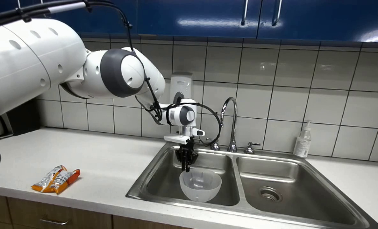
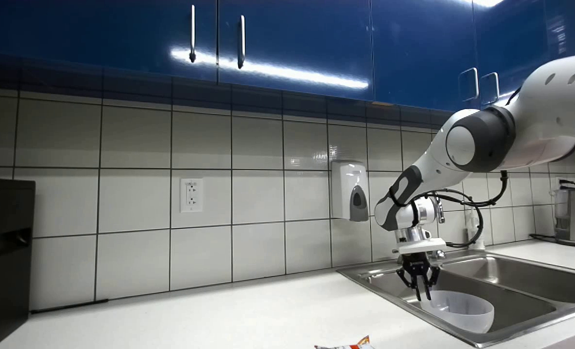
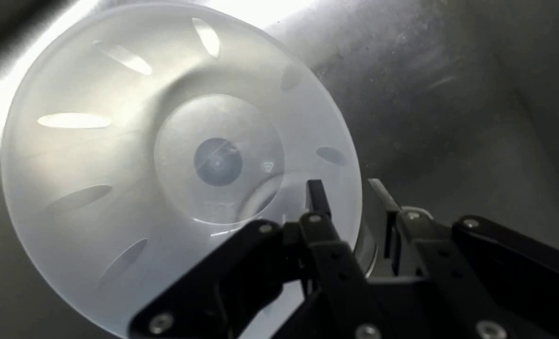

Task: Lift the bowl and put it in the sink

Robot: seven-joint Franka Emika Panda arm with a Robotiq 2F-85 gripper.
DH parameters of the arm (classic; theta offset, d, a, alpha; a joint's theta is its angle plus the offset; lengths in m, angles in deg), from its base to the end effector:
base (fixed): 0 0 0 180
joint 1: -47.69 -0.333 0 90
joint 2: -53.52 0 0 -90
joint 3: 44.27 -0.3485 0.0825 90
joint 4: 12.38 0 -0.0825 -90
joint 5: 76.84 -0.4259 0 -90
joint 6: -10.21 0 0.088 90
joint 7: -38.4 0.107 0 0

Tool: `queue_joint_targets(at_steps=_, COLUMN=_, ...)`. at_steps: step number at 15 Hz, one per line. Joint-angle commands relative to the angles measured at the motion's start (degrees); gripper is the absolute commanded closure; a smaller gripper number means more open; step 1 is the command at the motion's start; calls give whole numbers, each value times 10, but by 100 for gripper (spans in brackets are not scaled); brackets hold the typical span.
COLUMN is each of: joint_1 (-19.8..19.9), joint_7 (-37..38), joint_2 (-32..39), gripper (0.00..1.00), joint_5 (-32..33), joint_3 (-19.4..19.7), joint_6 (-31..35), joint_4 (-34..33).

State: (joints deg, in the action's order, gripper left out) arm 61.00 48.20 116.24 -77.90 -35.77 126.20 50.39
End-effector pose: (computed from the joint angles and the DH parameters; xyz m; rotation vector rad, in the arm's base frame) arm 0.7680 -0.2659 0.1246 2.9351 -0.7367 -0.2543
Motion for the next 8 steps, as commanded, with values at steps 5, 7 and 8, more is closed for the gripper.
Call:
queue_joint_targets(at_steps=5, joint_1=5, joint_7=-13, joint_2=-3, gripper=10, joint_5=-1, joint_3=-1, joint_6=-64, joint_4=-44)
queue_joint_targets(at_steps=7, joint_1=6, joint_7=-13, joint_2=-18, gripper=0, joint_5=-5, joint_3=-4, joint_6=-66, joint_4=-39)
queue_joint_targets(at_steps=8, joint_1=6, joint_7=-13, joint_2=-25, gripper=0, joint_5=-8, joint_3=-5, joint_6=-65, joint_4=-37)
